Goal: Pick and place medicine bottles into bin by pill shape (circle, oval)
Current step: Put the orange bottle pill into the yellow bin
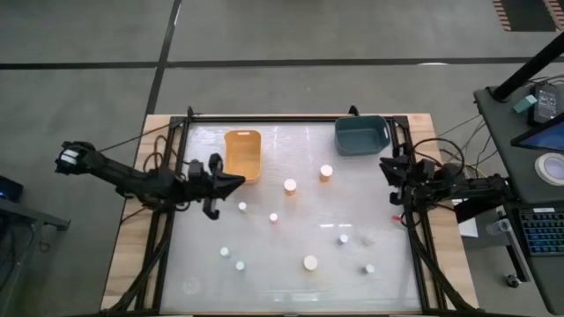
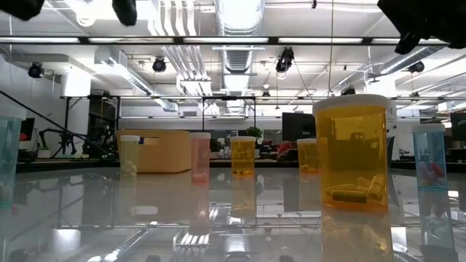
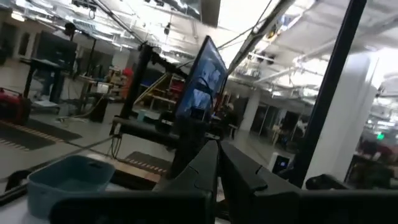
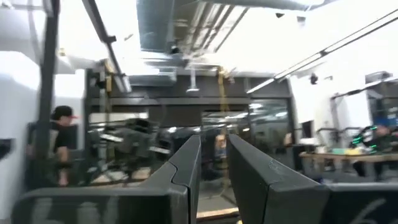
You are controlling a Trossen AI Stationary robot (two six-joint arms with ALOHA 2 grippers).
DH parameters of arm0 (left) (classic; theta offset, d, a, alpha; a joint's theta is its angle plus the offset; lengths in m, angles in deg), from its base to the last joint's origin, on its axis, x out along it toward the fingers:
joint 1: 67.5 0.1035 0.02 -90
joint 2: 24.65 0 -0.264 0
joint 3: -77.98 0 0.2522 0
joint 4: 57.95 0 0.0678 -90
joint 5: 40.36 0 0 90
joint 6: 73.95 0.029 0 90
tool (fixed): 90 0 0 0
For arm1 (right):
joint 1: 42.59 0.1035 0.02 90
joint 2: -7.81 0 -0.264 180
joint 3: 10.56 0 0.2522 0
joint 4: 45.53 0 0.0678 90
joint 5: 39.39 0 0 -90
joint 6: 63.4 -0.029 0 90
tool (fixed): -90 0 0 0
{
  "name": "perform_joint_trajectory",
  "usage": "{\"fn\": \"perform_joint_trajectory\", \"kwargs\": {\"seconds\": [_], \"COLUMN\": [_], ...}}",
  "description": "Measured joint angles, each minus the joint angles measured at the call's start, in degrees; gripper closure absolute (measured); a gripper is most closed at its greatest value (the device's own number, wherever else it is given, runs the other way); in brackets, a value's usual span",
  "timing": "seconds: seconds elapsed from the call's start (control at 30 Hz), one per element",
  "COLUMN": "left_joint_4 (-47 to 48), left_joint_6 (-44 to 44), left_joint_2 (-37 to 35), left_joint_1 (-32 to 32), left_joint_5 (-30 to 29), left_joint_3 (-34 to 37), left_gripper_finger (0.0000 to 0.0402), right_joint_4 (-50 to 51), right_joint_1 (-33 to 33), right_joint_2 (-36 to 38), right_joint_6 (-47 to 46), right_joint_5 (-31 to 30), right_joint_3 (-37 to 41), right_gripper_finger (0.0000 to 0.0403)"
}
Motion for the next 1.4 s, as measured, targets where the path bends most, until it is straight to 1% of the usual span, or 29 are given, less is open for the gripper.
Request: {"fn": "perform_joint_trajectory", "kwargs": {"seconds": [0.1,0.27,0.4,0.57,0.67,0.87,1.0,1.07,1.17,1.27,1.4], "left_joint_4": [4.7,12.8,23.4,35.1,42.0,55.4,63.0,65.9,67.1,67.3,67.4], "left_joint_6": [0.5,-0.4,-2.3,-4.8,-5.1,-5.1,-4.8,-4.2,-1.9,-0.1,1.0], "left_joint_2": [4.5,11.5,16.4,21.9,25.1,31.3,35.9,38.2,41.4,44.1,47.0], "left_joint_1": [1.2,3.6,5.4,7.4,8.6,11.6,13.9,15.2,16.6,17.9,19.1], "left_joint_5": [0.0,0.0,0.0,0.2,0.7,5.1,6.8,9.0,11.7,13.0,13.1], "left_joint_3": [-4.8,-12.2,-18.0,-25.3,-29.5,-38.4,-43.5,-45.4,-46.4,-46.9,-46.9], "left_gripper_finger": [0.0401,0.0401,0.0401,0.0401,0.0401,0.0401,0.0395,0.0382,0.0349,0.0303,0.0233], "right_joint_4": [0.2,0.4,1.4,7.5,8.5,8.9,9.8,9.8,9.9,10.5,10.8], "right_joint_1": [0.0,0.0,0.0,0.0,0.0,0.0,0.0,0.0,0.0,0.0,0.0], "right_joint_2": [-0.2,-1.0,-1.5,-1.5,-1.5,-1.5,-1.5,-1.5,-1.5,-1.5,-1.5], "right_joint_6": [2.8,6.7,8.3,7.7,8.8,7.6,7.7,7.8,8.2,8.3,8.3], "right_joint_5": [-1.7,-2.0,-2.1,-2.1,-2.0,-2.0,-2.1,-2.1,-2.1,-2.1,-2.1], "right_joint_3": [-1.5,-4.4,-6.1,-7.2,-7.2,-7.2,-7.2,-7.2,-7.2,-7.2,-7.2], "right_gripper_finger": [0.0335,0.0335,0.0335,0.0335,0.0335,0.0335,0.0335,0.0335,0.0335,0.0335,0.0335]}}
